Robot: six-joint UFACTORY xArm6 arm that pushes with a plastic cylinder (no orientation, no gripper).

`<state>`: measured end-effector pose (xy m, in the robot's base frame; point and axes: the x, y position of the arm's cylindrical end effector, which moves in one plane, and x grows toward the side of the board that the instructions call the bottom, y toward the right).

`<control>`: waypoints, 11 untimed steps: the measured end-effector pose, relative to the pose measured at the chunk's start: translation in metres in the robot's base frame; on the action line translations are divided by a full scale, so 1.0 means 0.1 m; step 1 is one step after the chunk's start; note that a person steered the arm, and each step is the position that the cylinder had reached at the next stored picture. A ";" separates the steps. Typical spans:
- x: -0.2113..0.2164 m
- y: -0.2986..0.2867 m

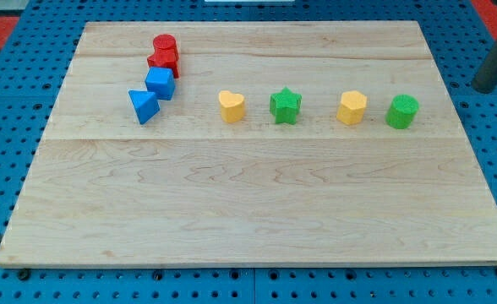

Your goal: Point your arm at the top side of the yellow heart

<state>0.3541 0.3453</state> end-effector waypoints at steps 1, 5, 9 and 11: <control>0.00 -0.04; -0.32 -1.56; -0.20 -3.57; 0.01 -3.64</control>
